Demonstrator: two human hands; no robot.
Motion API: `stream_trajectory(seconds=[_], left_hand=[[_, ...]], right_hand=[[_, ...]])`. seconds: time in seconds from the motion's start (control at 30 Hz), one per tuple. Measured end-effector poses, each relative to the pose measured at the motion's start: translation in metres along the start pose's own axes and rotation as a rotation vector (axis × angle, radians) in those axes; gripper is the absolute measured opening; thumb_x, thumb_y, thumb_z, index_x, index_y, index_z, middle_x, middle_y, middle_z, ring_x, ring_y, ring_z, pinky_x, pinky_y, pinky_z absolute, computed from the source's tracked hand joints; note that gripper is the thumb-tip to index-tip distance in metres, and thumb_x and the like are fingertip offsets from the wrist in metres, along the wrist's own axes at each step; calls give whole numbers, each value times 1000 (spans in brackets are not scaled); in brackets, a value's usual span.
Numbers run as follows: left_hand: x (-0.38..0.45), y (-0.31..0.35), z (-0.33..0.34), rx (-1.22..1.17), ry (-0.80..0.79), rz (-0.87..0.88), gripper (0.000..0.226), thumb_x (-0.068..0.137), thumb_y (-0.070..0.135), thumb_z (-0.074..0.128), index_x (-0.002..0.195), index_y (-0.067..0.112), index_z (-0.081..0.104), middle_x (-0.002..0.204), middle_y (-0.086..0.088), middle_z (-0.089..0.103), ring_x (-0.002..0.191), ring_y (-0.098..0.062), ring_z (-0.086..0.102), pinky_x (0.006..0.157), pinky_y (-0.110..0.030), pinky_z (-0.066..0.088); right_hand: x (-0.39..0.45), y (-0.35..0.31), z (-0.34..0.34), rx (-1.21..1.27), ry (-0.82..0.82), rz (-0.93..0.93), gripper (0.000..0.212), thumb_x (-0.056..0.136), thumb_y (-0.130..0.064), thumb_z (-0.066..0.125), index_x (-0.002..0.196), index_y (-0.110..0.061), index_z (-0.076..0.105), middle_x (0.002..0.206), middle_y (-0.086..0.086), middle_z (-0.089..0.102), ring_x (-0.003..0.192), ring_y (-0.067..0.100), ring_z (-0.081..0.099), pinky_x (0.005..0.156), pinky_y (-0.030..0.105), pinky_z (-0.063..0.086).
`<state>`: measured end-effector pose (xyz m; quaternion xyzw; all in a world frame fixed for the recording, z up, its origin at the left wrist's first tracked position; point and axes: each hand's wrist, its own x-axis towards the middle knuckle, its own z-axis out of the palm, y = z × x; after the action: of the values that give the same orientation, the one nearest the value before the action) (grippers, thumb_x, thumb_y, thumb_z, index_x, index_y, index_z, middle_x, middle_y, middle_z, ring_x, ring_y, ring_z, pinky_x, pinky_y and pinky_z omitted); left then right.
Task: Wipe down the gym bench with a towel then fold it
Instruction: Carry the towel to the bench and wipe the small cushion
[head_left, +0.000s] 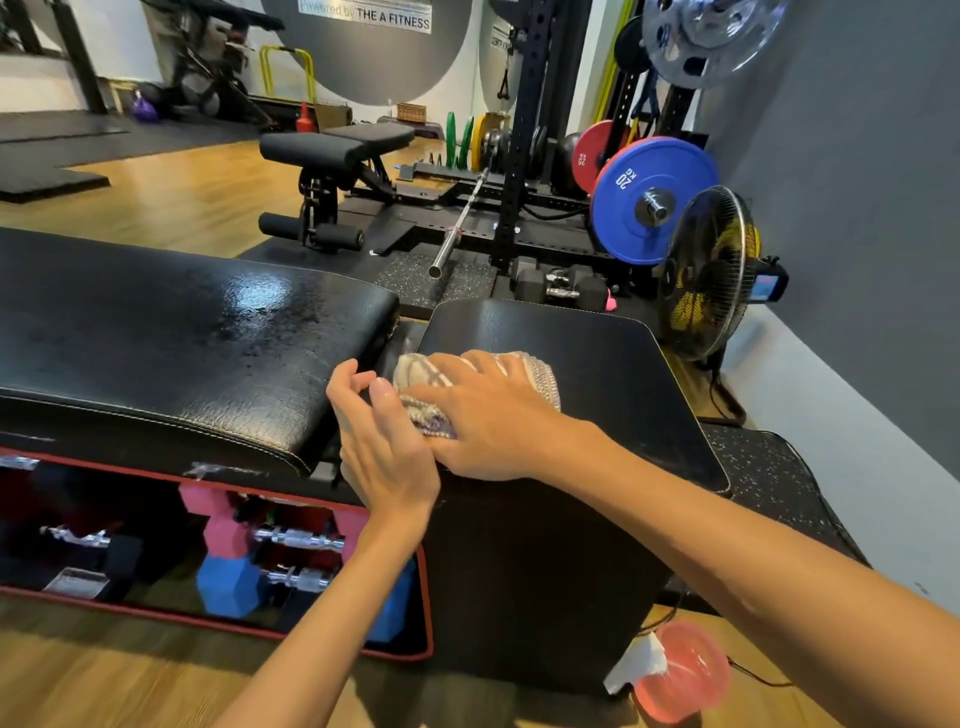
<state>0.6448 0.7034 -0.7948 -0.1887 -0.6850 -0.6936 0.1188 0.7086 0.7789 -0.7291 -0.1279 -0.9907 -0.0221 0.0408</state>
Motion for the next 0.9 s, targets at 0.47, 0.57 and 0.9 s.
stream_trajectory(seconds=[0.47,0.57,0.9], left_hand=[[3,-10,8,-54,98,-10,52,96,44,20,134,13,36,119,3,59,93,-7,54,88,-41,48],[2,-12,9,-86,109,-17,50,95,44,21,131,15,39,117,4,59,97,-13,59,89,-47,49],[3,-5,4,-66,80,-97,47,95,45,22,122,16,47,115,5,58,103,-12,56,92,-39,46]], right_hand=[[162,97,10,1,-158,234,71,76,-78,46,134,-37,47,142,7,44,135,44,37,106,63,30],[174,112,7,58,-131,302,72,78,-75,56,138,-37,46,147,7,43,136,45,36,108,60,28],[130,73,4,-61,-98,142,60,92,-61,45,131,-17,53,133,17,51,125,43,45,106,55,33]])
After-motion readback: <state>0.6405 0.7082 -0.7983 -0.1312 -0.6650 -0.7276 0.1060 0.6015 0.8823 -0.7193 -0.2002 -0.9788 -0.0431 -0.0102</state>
